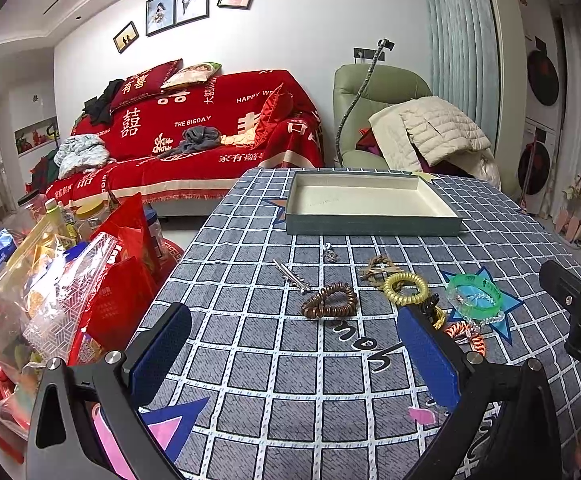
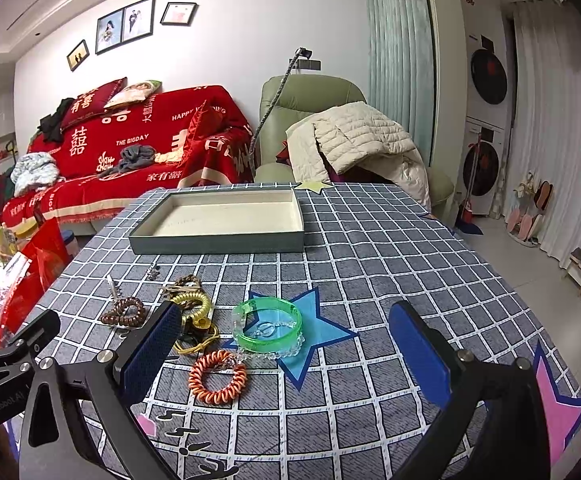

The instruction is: Organize jewelry

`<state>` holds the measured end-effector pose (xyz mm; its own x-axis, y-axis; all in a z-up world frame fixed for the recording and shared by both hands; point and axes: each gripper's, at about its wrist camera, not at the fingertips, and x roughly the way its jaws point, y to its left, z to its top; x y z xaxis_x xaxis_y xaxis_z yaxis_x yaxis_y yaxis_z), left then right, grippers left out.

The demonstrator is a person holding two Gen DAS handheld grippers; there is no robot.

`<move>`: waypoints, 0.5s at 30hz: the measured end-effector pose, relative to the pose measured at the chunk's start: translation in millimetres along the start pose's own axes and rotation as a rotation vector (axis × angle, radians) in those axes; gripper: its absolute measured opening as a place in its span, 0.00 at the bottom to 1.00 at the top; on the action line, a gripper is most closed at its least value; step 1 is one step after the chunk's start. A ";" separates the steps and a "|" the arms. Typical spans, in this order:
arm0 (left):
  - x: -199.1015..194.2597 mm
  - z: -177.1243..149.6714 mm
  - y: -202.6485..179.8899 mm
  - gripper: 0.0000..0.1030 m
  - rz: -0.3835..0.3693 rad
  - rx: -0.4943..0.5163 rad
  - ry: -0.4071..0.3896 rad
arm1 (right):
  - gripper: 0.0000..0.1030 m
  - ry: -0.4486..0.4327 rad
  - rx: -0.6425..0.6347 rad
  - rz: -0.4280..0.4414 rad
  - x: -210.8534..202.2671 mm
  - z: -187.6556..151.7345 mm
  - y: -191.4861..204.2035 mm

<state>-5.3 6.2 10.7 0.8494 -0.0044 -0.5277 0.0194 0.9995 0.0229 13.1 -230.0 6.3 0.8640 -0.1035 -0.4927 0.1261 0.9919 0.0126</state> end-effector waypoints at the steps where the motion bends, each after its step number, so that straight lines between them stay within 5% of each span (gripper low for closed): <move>1: -0.1 -0.1 0.4 1.00 -0.001 0.000 0.001 | 1.00 -0.002 0.001 0.001 0.4 -0.6 -0.3; 15: 0.3 0.4 -0.4 1.00 -0.004 0.000 0.006 | 1.00 0.002 0.001 0.003 0.4 -1.3 1.1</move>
<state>-4.9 5.8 10.9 0.8460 -0.0078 -0.5331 0.0223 0.9995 0.0208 12.9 -228.8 5.1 0.8633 -0.1009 -0.4946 0.1244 0.9921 0.0147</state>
